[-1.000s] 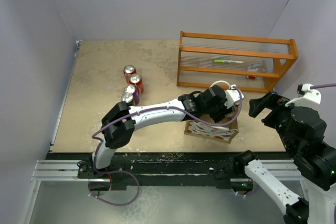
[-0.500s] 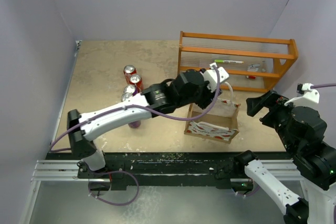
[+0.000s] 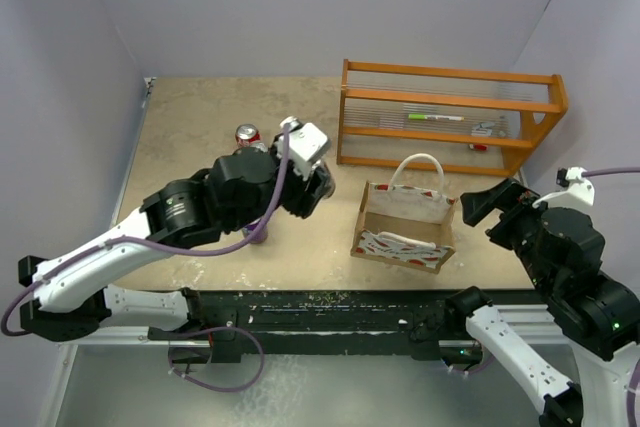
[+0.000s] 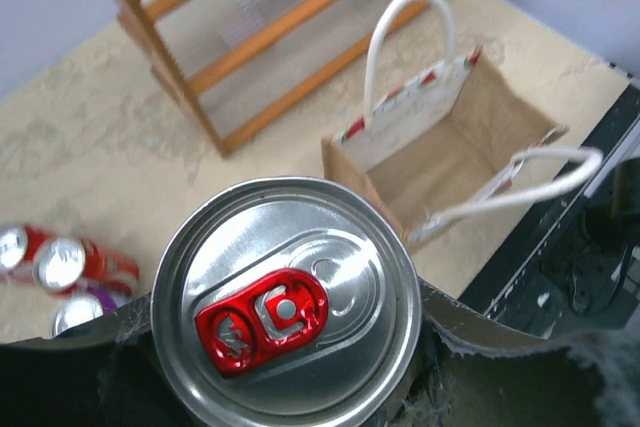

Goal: Take the beverage out of the canvas bag

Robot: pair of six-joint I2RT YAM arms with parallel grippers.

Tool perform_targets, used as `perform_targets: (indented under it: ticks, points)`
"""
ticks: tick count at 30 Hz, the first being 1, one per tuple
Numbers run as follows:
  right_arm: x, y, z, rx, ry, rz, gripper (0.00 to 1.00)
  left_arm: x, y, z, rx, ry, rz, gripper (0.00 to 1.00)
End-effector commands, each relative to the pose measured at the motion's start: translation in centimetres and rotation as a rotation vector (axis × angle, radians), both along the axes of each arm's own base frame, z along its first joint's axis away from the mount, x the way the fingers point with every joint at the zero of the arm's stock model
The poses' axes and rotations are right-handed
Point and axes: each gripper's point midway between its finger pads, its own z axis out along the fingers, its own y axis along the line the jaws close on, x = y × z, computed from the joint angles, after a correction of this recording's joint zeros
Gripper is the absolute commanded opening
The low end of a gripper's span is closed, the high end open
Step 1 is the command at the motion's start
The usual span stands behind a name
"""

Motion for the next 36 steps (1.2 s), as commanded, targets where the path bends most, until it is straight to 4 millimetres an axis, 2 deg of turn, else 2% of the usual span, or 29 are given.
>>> perform_targets:
  ticks: [1,4,5,6,7,9,15,19,25,31,36]
  points:
    - [0.2,1.0,0.5,0.123,-0.048,0.0,0.98,-1.2,3.0,-3.0,-0.032,0.124,0.086,0.0]
    - [0.5,1.3,-0.3,0.13,-0.028,0.0,0.98,-2.7,3.8,-7.3,-0.022,0.256,0.11,0.0]
    - [0.6,1.3,-0.4,0.128,-0.024,-0.003,0.98,-3.3,4.0,-9.4,-0.007,0.307,0.117,0.0]
    - [0.7,1.3,-0.5,0.127,-0.022,-0.006,0.98,-3.6,4.0,-10.3,-0.014,0.341,0.123,0.0]
    - [0.8,1.4,-0.4,0.126,-0.021,-0.007,0.98,-4.0,4.2,-12.2,0.004,0.381,0.133,0.0]
    - [1.0,1.3,-0.3,0.121,-0.02,-0.011,0.98,-4.5,4.5,-14.8,0.022,0.439,0.163,0.0]
    - [1.8,1.6,0.0,0.105,-0.015,-0.013,0.99,-4.8,5.8,-21.0,0.011,0.552,0.314,0.0]
    - [2.0,1.6,0.0,0.103,-0.012,-0.013,0.99,-4.1,8.5,-24.8,-0.019,0.554,0.486,0.0]
    - [1.8,1.3,-0.1,0.087,-0.003,-0.019,1.0,-3.1,13.1,-28.0,-0.026,0.497,0.729,0.0]
    - [1.7,1.1,-0.6,0.077,0.008,-0.026,1.0,-2.8,15.2,-29.2,-0.022,0.472,0.859,0.0]
    - [1.8,1.2,-0.8,0.073,0.014,-0.025,1.0,-2.2,16.2,-29.1,-0.032,0.428,0.92,0.0]
